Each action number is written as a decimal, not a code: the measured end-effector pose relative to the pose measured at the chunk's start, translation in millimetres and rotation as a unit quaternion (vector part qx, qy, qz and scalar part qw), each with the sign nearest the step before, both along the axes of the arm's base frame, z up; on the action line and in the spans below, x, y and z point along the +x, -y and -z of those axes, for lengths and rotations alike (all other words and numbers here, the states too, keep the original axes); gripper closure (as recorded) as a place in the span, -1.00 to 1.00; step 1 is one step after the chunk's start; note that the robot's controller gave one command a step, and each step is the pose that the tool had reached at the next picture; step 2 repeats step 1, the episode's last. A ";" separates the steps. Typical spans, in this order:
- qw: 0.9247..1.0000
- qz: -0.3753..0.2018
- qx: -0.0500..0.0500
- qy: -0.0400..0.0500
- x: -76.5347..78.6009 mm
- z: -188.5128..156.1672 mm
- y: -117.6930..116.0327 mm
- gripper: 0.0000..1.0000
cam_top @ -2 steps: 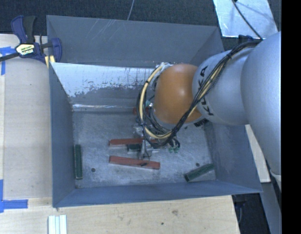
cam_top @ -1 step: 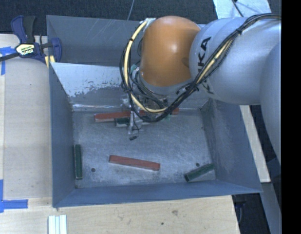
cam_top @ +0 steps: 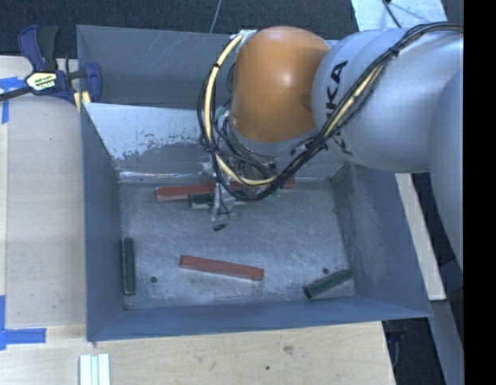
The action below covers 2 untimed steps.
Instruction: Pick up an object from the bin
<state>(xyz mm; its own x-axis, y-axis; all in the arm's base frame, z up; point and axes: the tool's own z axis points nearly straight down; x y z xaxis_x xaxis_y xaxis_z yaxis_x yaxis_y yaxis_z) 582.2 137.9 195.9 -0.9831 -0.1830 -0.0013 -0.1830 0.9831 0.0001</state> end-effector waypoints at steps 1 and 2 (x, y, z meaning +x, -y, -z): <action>0.999 -0.055 0.000 -0.003 -1.9 -22.0 8.0 1.00; 0.999 -0.055 0.000 -0.003 -1.9 -22.0 8.0 1.00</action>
Offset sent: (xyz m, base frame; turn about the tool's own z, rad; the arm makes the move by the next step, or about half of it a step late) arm -0.0476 -0.0069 0.1131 -0.2517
